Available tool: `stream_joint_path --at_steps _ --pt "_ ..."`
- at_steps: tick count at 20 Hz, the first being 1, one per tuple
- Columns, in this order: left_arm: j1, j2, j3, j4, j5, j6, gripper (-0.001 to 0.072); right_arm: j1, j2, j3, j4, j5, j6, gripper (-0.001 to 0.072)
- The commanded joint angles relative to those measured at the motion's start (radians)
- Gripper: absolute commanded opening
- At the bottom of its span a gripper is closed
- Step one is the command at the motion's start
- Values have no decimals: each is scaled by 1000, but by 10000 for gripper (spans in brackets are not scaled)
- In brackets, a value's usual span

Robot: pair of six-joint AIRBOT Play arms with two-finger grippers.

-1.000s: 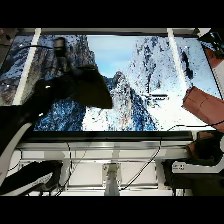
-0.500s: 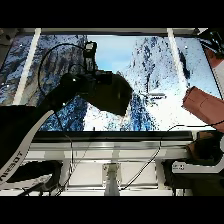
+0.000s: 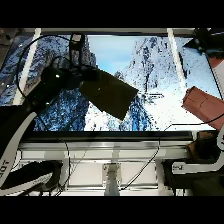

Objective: Fold the clothes and pants, and hang the long-sleeved shirts on hangers.

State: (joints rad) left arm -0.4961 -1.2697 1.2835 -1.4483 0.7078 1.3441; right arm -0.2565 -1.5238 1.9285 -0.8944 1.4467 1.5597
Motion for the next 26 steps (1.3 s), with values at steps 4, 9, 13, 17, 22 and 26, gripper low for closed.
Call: stream_joint_path --at_steps 4,9,13,17,22,26 --pt "351 -11 -54 -417 185 497 27 166 -3 -328 214 -45 -177 13" --pt "618 -158 -53 -806 513 755 27 228 11 -644 476 -161 -332 14" --pt "620 -307 -53 -812 483 758 205 261 12 -817 571 -224 -395 17" --pt "577 -357 -51 -813 303 759 620 301 9 -818 525 -256 -394 268" --pt "545 -396 27 -816 206 759 583 307 9 -818 524 -326 -394 339" --pt "537 -476 141 -812 251 759 582 307 9 -818 524 -325 -394 339"
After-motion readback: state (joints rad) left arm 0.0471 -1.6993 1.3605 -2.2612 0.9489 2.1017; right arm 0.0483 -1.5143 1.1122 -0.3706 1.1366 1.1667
